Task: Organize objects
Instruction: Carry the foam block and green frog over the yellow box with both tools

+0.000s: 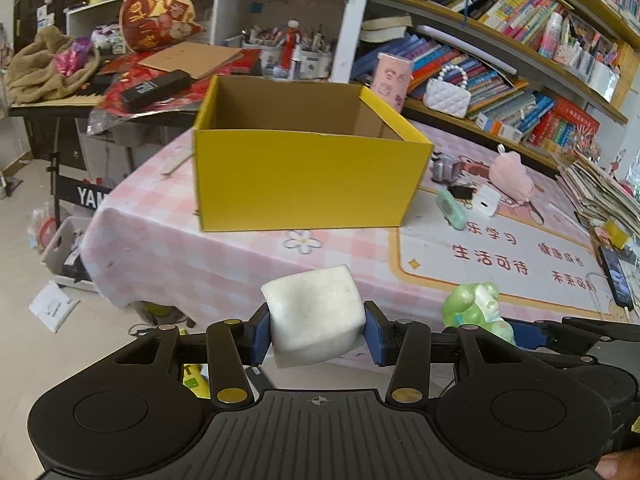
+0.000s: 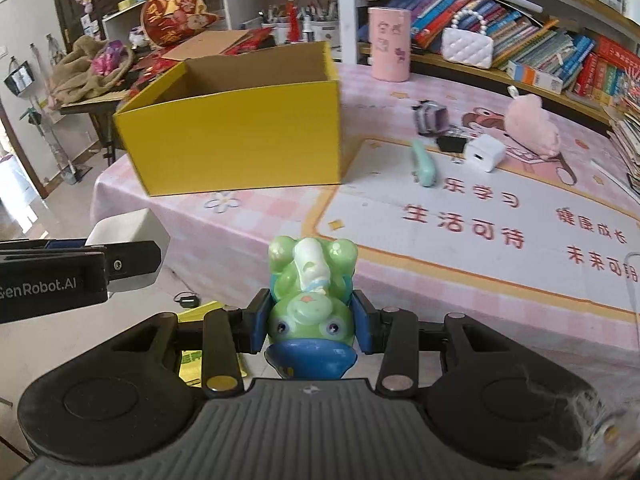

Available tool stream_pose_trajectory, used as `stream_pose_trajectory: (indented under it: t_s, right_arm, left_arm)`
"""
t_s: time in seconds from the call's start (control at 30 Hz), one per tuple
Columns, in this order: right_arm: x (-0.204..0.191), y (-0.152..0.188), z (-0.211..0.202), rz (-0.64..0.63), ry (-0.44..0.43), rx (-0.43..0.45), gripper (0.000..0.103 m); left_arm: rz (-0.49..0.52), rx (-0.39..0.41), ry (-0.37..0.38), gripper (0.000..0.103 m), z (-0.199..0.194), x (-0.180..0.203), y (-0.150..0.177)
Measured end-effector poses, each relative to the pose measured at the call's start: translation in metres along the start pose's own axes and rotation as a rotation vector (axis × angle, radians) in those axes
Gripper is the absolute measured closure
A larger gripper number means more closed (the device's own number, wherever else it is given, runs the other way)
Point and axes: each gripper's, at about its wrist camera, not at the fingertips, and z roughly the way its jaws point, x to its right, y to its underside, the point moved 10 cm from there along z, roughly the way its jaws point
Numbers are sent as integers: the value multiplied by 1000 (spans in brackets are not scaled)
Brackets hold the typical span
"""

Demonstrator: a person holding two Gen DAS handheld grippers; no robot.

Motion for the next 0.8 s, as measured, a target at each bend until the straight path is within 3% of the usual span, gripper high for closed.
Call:
stream_pose_trajectory:
  t_s: [0.53, 0.8]
  right_arm:
    - [-44, -3, -4, -79, -28, 14, 64]
    - [-41, -17, 5, -79, -25, 28, 64]
  left_arm:
    - [-60, 57, -34, 58, -24, -37, 1]
    - [-25, 118, -62, 58, -24, -40, -27]
